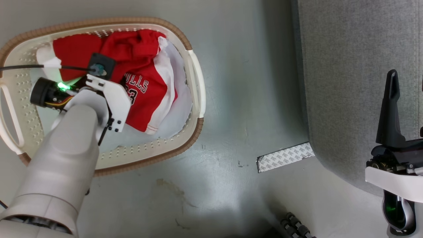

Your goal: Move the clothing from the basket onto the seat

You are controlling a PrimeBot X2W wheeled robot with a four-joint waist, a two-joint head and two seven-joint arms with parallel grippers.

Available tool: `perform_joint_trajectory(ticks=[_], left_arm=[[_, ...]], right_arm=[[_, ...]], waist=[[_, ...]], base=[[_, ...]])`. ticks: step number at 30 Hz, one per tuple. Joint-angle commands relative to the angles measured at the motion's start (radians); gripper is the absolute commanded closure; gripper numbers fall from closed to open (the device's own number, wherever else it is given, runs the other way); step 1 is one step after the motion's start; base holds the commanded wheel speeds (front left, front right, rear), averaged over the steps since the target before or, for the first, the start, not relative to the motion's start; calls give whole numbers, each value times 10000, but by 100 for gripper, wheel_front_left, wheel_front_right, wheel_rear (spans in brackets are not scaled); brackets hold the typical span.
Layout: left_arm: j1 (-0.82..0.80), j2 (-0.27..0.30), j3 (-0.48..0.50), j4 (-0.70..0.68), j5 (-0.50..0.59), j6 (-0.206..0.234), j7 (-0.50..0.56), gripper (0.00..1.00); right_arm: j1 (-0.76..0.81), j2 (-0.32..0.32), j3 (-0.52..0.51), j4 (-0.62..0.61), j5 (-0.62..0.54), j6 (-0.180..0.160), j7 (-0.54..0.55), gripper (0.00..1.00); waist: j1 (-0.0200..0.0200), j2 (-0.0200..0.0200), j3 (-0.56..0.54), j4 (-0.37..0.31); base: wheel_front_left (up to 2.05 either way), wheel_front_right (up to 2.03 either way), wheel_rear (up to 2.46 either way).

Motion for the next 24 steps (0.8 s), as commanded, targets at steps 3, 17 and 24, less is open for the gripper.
perform_joint_trajectory(ticks=[3, 17, 24], left_arm=[[-180, -68, -72, 194, -196, -61, -187, 85], [58, -473, 218, 406, -943, -259, -1478, 100], [902, -938, 441, 354, -1523, -511, -2253, 100]], right_arm=[[106, 15, -6, -132, -110, -26, 6, 0], [-53, 13, -11, 226, -316, -26, 6, 0], [381, 10, -292, 711, -656, -26, 6, 0]], waist=[[-1, 0, 66, 75], [-1, 0, -680, 456], [-1, 0, -2505, 1168]], base=[[1, 1, 1], [0, 0, 0], [0, 0, 0]])
